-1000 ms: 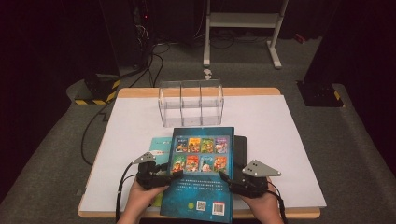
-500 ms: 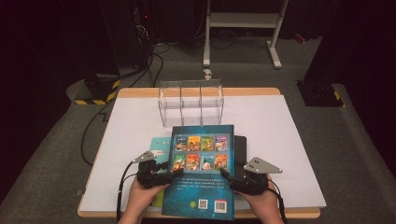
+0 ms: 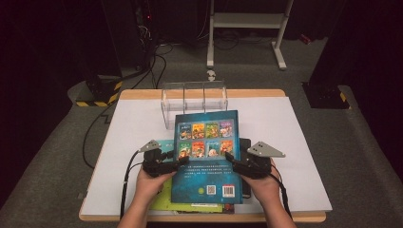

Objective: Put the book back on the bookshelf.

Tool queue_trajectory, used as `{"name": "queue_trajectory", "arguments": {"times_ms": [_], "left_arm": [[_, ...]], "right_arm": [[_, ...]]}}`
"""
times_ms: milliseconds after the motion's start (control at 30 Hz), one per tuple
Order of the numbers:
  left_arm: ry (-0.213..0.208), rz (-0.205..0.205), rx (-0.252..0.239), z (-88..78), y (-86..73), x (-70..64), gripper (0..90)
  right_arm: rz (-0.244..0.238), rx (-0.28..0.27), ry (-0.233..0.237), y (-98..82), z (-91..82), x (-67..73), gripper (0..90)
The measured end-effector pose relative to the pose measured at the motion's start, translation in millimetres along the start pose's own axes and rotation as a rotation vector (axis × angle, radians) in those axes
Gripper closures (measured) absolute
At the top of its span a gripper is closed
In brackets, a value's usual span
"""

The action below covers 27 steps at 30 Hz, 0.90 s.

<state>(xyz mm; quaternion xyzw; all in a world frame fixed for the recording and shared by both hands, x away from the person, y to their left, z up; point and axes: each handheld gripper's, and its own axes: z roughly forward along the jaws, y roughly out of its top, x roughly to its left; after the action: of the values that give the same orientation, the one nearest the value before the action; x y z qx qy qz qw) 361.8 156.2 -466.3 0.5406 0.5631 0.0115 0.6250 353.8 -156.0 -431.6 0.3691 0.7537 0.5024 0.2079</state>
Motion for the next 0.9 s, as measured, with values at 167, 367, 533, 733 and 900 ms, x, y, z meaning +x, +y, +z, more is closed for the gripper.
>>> {"name": "queue_trajectory", "arguments": {"times_ms": [167, 367, 533, 733, 900], "left_arm": [[-0.006, 0.029, -0.013, -6.8, -5.9, -7.9, 31.3], [-0.022, 0.029, -0.01, -9.8, -10.4, -13.3, 31.0], [-0.024, 0.059, -0.043, -15.9, -9.5, -20.5, 33.1], [-0.037, 0.11, -0.097, -27.2, -7.8, -30.9, 37.0], [-0.054, 0.149, -0.158, -37.4, -5.4, -41.6, 40.2]], "right_arm": [[0.027, -0.01, 0.013, -5.4, -5.3, -0.1, 38.5], [-0.002, -0.006, 0.002, -4.4, -16.7, 4.9, 38.5], [-0.017, -0.025, -0.005, -2.8, -21.7, 8.4, 38.6], [-0.035, -0.063, -0.008, 0.5, -29.7, 13.4, 39.6], [-0.066, -0.108, -0.019, 5.7, -39.7, 20.0, 41.7]]}}
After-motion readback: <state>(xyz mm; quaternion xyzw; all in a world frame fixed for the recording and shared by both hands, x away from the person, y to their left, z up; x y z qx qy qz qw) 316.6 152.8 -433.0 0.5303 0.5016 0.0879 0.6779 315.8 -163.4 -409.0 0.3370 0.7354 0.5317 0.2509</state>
